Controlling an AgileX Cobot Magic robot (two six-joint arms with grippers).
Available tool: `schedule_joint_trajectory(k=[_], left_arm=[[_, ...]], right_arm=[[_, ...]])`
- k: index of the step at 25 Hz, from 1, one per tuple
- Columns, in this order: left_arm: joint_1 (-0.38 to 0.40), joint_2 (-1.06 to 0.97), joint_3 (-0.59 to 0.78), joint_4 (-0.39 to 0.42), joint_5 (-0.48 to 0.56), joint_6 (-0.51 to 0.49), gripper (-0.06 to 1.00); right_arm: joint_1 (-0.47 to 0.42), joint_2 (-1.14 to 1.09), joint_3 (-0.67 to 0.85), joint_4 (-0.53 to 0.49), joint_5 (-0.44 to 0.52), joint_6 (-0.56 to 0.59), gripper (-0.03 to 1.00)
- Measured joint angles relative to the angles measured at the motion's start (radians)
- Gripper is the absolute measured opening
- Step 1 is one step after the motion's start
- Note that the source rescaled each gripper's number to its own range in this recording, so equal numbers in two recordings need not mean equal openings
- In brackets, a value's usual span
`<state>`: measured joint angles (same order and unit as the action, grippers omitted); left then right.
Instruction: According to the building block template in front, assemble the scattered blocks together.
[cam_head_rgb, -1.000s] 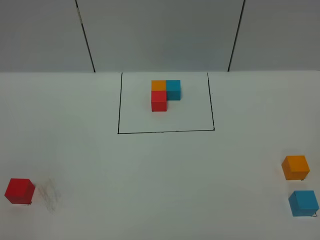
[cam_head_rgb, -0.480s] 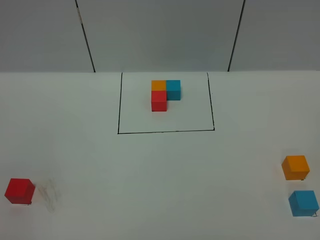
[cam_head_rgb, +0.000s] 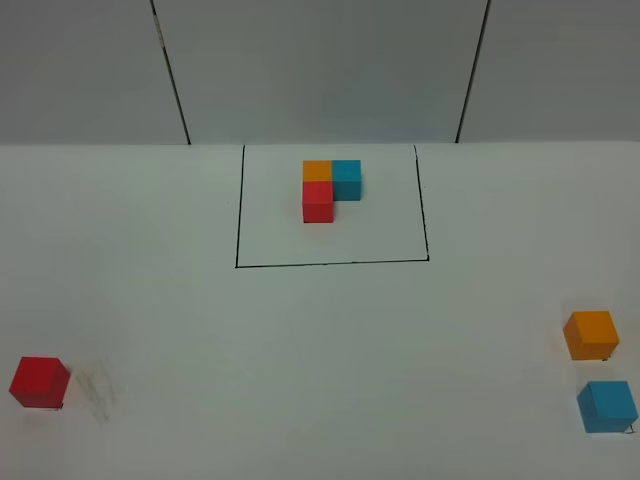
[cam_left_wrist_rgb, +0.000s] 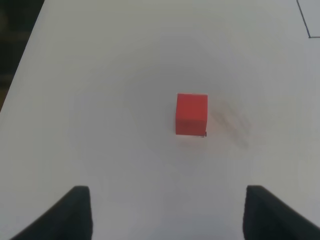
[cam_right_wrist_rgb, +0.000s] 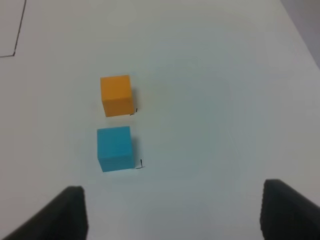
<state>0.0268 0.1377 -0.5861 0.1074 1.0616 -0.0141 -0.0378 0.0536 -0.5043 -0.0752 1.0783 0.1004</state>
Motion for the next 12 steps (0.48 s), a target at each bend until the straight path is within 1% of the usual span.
schedule_joint_trajectory(k=[4,8,12], left_arm=[[0.0,0.15,-0.108,0.0,0.004,-0.009,0.5],[0.0,0.309,-0.215,0.003,0.062,-0.046,0.5],[0.0,0.456,-0.317,0.007,0.109,-0.054,0.5]], right_arm=[[0.0,0.0,0.0,0.0,0.0,0.0,0.49],[0.0,0.0,0.0,0.0,0.0,0.0,0.49],[0.0,0.0,0.0,0.0,0.0,-0.001,0.49]])
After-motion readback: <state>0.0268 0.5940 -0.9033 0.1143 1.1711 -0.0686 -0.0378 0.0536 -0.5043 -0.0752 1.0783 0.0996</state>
